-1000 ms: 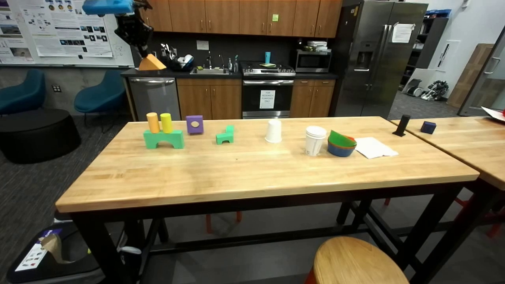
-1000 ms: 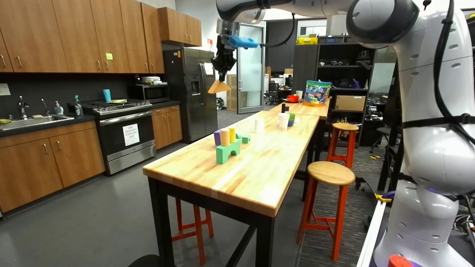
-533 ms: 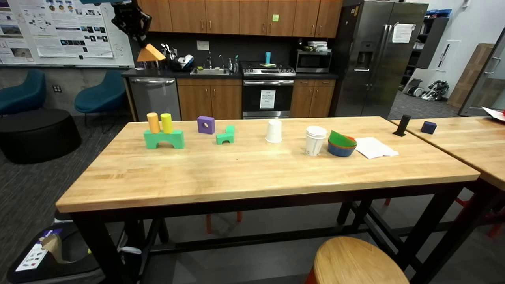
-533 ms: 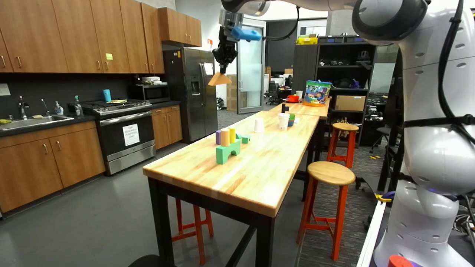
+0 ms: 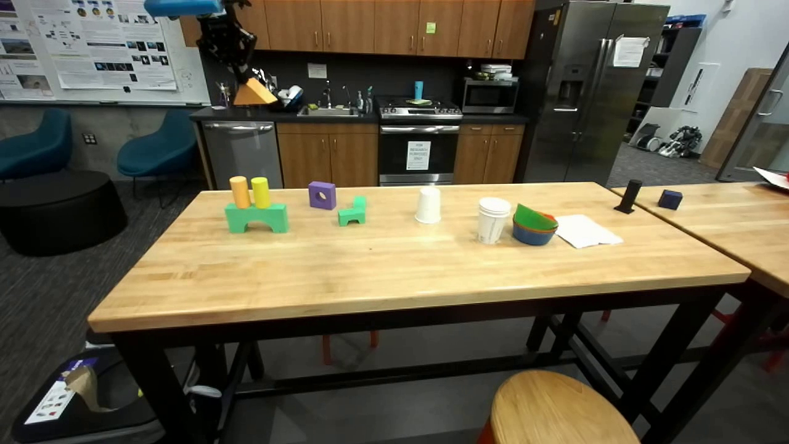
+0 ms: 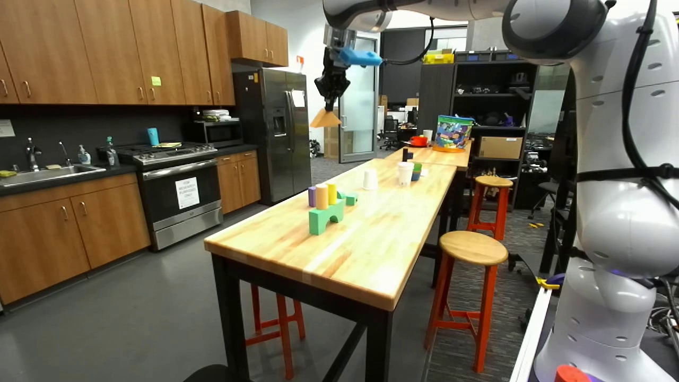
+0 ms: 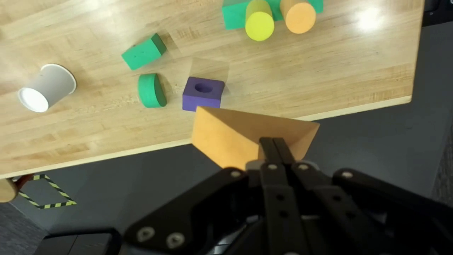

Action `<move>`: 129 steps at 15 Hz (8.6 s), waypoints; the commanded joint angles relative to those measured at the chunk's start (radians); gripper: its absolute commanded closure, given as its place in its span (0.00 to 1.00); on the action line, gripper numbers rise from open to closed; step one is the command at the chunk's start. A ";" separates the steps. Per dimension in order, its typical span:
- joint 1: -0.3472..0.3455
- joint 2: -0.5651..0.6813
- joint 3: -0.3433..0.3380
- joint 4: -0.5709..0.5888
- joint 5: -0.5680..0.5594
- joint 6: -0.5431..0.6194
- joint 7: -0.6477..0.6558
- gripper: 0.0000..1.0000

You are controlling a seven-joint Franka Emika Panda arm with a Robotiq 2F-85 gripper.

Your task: Remove the orange block from the pile and put it on the table

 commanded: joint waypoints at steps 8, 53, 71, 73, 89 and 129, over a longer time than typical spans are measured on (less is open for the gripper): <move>-0.032 -0.082 -0.044 -0.265 0.027 0.092 0.079 1.00; -0.108 -0.324 -0.123 -0.832 0.069 0.380 0.207 0.73; -0.108 -0.324 -0.123 -0.833 0.069 0.380 0.207 0.73; -0.108 -0.324 -0.123 -0.833 0.069 0.380 0.207 0.73; -0.108 -0.324 -0.123 -0.833 0.069 0.380 0.207 0.73; -0.108 -0.324 -0.123 -0.833 0.069 0.381 0.207 0.73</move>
